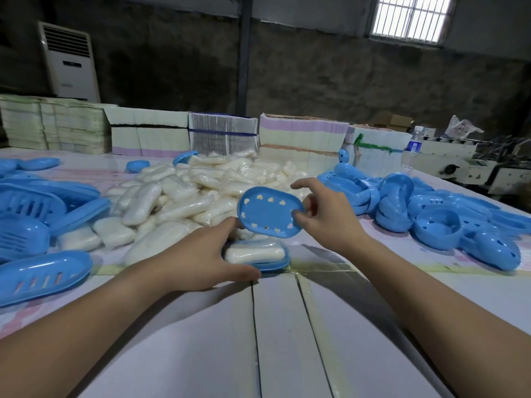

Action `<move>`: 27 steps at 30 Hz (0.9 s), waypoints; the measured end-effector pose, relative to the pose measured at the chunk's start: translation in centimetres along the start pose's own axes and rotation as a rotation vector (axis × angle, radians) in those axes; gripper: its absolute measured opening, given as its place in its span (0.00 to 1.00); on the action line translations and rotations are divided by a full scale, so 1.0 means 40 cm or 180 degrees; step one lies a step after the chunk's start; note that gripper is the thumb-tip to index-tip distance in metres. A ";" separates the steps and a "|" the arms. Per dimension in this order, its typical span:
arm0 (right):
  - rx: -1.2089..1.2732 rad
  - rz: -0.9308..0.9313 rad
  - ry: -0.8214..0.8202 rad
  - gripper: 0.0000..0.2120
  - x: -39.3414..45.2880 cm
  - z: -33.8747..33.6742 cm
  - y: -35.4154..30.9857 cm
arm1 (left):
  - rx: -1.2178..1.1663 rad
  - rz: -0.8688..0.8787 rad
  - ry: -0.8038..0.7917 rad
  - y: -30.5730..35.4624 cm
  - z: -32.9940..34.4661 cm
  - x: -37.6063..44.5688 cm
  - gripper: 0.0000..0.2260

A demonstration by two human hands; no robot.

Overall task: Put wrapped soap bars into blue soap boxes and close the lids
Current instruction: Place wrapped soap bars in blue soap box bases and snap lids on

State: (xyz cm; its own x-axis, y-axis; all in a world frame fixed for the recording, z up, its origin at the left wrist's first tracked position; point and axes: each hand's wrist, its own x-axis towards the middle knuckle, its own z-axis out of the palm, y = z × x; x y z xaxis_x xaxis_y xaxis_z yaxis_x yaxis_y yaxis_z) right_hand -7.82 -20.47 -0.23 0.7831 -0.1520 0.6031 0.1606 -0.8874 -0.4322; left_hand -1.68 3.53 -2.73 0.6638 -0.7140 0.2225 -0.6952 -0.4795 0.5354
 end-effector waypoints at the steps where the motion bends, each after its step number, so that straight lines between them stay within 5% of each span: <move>1: -0.0056 -0.0119 -0.0002 0.19 -0.002 0.002 -0.007 | -0.0080 -0.0007 0.0006 0.000 -0.001 0.000 0.23; 14: 0.1022 -0.0474 -0.1527 0.18 -0.031 -0.014 -0.070 | -0.0597 0.0166 0.0039 0.003 -0.005 -0.010 0.31; 23: 0.1381 -0.0270 -0.1935 0.21 -0.035 -0.016 -0.081 | -0.0579 0.0104 0.0064 -0.009 -0.004 -0.005 0.31; 27: 0.1037 -0.0470 -0.1662 0.24 -0.034 -0.011 -0.079 | -0.0537 0.0072 0.0001 -0.010 -0.008 -0.004 0.32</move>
State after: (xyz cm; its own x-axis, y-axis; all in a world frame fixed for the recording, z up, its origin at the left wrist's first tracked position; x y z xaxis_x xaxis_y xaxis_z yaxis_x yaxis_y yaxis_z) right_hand -9.65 -17.65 0.59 0.9154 0.2674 0.3009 0.3997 -0.6922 -0.6009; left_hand -1.42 4.02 -2.73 0.6486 -0.7235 0.2363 -0.6539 -0.3708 0.6595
